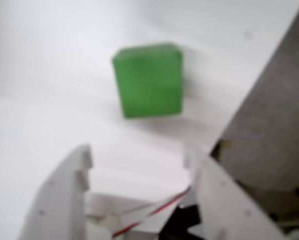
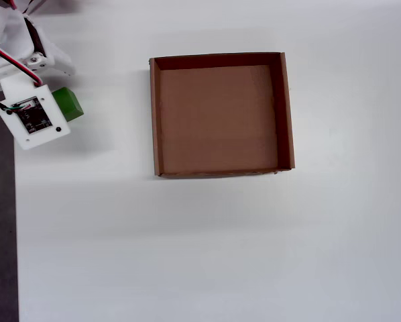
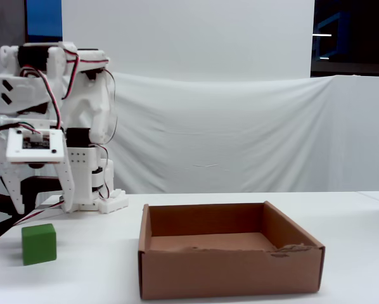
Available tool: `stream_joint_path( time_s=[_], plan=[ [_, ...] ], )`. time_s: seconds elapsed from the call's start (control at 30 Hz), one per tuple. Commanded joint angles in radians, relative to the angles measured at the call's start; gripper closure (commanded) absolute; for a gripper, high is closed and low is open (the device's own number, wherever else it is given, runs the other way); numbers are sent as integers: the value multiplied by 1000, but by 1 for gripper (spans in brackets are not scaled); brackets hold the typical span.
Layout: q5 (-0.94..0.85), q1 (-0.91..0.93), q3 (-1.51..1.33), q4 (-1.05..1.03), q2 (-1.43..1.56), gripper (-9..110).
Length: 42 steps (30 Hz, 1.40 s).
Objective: Grasp a green cube and put it in a box.
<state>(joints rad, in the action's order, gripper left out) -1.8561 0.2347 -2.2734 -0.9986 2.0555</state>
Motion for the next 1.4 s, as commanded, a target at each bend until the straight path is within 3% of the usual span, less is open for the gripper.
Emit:
stream_joint_path(
  time_s=[0.0,0.33,0.8,1.37],
  plan=[
    [-74,37,67,-9,5,76],
    [-89,55,164,31,-120,76],
    [-75,-77,210,140,-264,75],
    [-84,-101,58,219,-213,75]
  ],
)
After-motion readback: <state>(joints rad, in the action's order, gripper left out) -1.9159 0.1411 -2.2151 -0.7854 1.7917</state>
